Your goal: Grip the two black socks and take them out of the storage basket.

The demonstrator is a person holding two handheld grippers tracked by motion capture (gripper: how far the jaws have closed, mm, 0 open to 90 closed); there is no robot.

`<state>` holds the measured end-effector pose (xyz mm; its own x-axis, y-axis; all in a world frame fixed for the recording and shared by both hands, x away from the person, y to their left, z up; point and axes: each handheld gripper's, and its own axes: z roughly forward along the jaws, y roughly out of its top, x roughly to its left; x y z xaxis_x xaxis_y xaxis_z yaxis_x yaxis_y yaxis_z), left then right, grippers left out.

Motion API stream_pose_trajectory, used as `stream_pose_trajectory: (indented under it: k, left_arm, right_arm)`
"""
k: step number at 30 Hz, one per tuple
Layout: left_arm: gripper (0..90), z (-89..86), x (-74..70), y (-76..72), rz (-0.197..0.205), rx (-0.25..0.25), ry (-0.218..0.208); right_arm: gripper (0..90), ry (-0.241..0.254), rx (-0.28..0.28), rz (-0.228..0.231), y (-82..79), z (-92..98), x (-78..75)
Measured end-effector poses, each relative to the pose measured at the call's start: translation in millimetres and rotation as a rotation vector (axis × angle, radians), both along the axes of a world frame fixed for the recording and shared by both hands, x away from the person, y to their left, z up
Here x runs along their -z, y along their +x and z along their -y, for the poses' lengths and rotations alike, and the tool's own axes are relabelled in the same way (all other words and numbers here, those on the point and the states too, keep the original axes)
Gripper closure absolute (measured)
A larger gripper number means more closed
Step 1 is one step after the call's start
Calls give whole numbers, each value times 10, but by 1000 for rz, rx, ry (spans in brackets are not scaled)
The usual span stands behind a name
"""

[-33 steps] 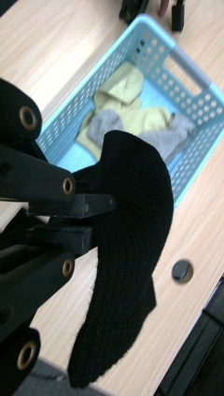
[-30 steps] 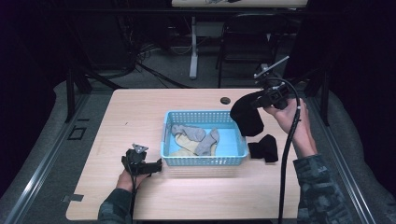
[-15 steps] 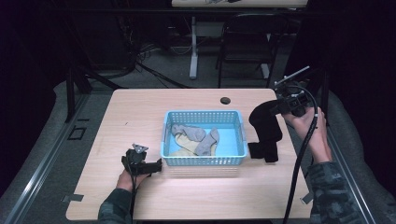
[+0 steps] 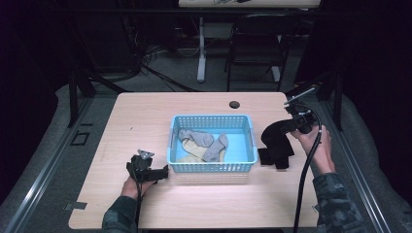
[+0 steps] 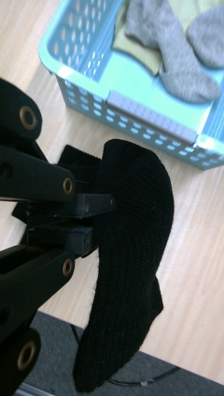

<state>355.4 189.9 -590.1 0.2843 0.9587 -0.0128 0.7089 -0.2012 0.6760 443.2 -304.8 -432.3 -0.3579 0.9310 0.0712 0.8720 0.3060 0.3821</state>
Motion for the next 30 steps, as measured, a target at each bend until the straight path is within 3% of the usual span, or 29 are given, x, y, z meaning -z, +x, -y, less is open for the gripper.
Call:
stream_pose_trajectory:
  k: [7, 13, 17, 20, 22, 30]
  left_arm:
    - [7, 0, 0, 0, 0, 0, 0]
    - [7, 0, 0, 0, 0, 0, 0]
    - [7, 0, 0, 0, 0, 0, 0]
    - [7, 0, 0, 0, 0, 0, 0]
    - [7, 0, 0, 0, 0, 0, 0]
    - [7, 0, 0, 0, 0, 0, 0]
  right_arm:
    - [859, 15, 30, -50, 85, 32, 362]
    - [853, 28, 48, -79, 130, 45, 585]
    - [777, 33, 60, -74, 124, 68, 666]
    - [725, 10, 45, -73, 95, 79, 637]
    - [691, 16, 55, -53, 58, 81, 600]
    - [523, 13, 5, -6, -135, 61, 377]
